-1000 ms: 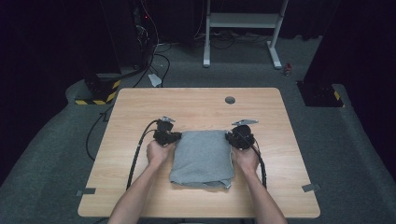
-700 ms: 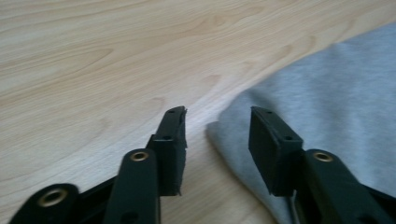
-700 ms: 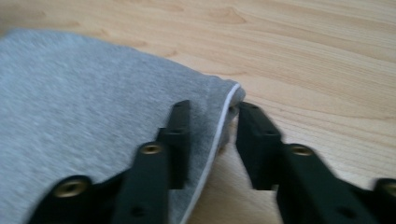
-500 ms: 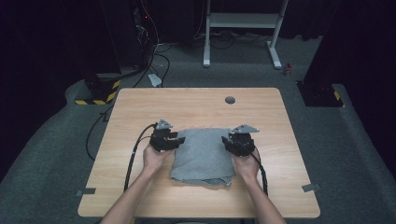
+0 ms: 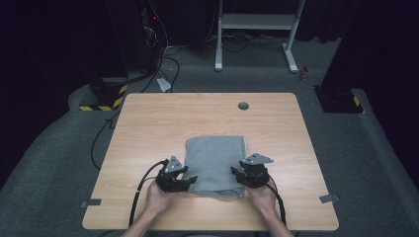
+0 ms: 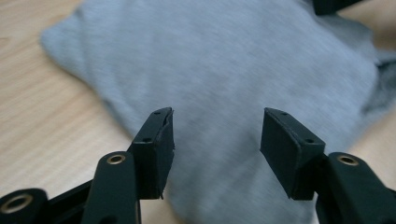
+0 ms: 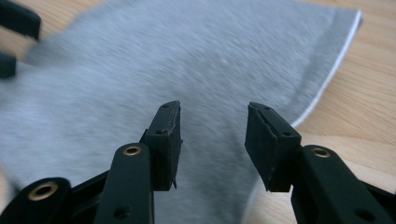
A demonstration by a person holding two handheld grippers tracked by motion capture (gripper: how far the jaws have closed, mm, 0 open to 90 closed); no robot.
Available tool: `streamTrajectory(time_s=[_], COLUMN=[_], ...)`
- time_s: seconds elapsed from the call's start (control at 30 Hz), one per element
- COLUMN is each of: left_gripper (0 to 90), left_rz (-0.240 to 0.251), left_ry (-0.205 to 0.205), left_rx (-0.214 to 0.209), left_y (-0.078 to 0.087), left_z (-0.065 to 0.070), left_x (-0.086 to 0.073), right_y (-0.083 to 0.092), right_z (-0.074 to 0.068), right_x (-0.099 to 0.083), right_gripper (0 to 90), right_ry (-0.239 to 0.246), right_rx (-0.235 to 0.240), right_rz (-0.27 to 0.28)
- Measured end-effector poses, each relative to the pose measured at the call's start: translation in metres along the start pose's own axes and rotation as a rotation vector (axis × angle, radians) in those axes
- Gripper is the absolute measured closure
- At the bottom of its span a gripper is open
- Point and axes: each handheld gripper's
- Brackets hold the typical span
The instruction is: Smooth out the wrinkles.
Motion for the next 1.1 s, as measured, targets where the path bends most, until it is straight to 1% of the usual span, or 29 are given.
streamTrajectory(time_s=[0.03,0.07,0.1,0.13,0.17,0.2,0.23,0.27,0.33,0.37,0.43,0.47,0.53,0.63,0.7,0.77,0.8,0.83,0.9,0.93,0.97,1.0,1.03,1.07,1.1], left_gripper=[43.2,43.0,43.0,42.8,43.3,43.2,43.0,42.8,42.1,42.1,42.2,42.4,43.3,43.7,43.8,43.8,43.7,43.7,43.1,42.3,41.9,41.2,41.0,41.0,41.0], left_rz=[-0.023,-0.048,-0.056,-0.033,-0.030,-0.032,-0.021,-0.009,0.002,0.001,-0.025,-0.025,-0.022,-0.015,-0.024,-0.033,-0.032,-0.033,-0.045,-0.044,-0.051,-0.055,-0.059,-0.063,-0.064], left_ry=[-0.007,-0.011,0.002,0.018,0.060,0.070,0.076,0.072,0.073,0.070,0.062,0.063,0.070,0.088,0.100,0.104,0.116,0.128,0.134,0.136,0.133,0.120,0.107,0.097,0.095], left_rx=[-0.002,-0.002,-0.005,-0.008,-0.011,-0.010,-0.012,-0.012,-0.012,-0.008,0.004,0.008,0.015,0.025,0.032,0.049,0.054,0.055,0.068,0.072,0.068,0.072,0.074,0.079,0.079], left_y=[-0.002,-0.005,-0.007,-0.006,-0.004,-0.002,-0.001,0.000,-0.002,-0.005,-0.013,-0.016,-0.019,-0.026,-0.032,-0.038,-0.041,-0.043,-0.045,-0.044,-0.043,-0.040,-0.038,-0.036,-0.034], left_z=[0.002,0.003,0.003,0.002,0.001,0.000,0.001,0.001,0.002,0.003,0.002,0.001,-0.003,-0.013,-0.022,-0.030,-0.034,-0.038,-0.043,-0.043,-0.042,-0.039,-0.038,-0.036,-0.034], left_x=[-0.001,-0.004,-0.008,-0.011,-0.011,-0.011,-0.010,-0.008,-0.005,-0.003,-0.001,-0.001,0.001,0.004,0.008,0.013,0.014,0.016,0.018,0.018,0.018,0.016,0.015,0.012,0.011], right_y=[-0.001,-0.003,-0.007,-0.009,-0.009,-0.007,-0.005,-0.002,0.002,0.003,0.000,-0.005,-0.009,-0.017,-0.025,-0.033,-0.038,-0.042,-0.047,-0.047,-0.046,-0.043,-0.038,-0.036,-0.033], right_z=[-0.003,-0.006,-0.007,-0.007,-0.006,-0.005,-0.004,-0.004,-0.007,-0.009,-0.010,-0.010,-0.007,-0.002,0.003,0.006,0.008,0.010,0.012,0.012,0.012,0.011,0.009,0.006,0.004], right_x=[-0.002,-0.004,-0.008,-0.011,-0.014,-0.017,-0.019,-0.020,-0.023,-0.023,-0.023,-0.022,-0.020,-0.011,-0.003,0.006,0.011,0.016,0.024,0.026,0.027,0.026,0.022,0.020,0.015], right_gripper=[54.2,54.0,53.8,53.7,53.6,53.6,53.4,53.3,53.2,53.1,53.0,52.9,53.7,54.9,55.3,55.4,55.4,55.2,53.0,51.8,51.4,51.1,51.1,51.2,51.2], right_ry=[0.009,0.018,0.042,0.052,0.048,0.034,0.028,0.017,0.017,0.018,0.025,0.021,0.016,0.024,0.012,0.010,0.011,0.006,-0.004,-0.020,-0.025,-0.032,-0.030,-0.027,-0.011], right_rx=[0.007,-0.005,-0.028,-0.042,-0.044,-0.041,-0.040,-0.038,-0.034,-0.031,-0.033,-0.038,-0.041,-0.065,-0.081,-0.103,-0.112,-0.123,-0.143,-0.144,-0.139,-0.126,-0.112,-0.107,-0.102], right_rz=[-0.018,-0.041,-0.068,-0.088,-0.092,-0.083,-0.077,-0.069,-0.046,-0.044,-0.057,-0.071,-0.069,-0.067,-0.070,-0.071,-0.071,-0.077,-0.084,-0.082,-0.077,-0.067,-0.058,-0.062,-0.074])
Point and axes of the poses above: each handheld gripper's, and its own axes: y roughly backward along the jaws, x roughly out of its top, z roughly to its right, and after that the axes turned 15 degrees about -y, right-handed
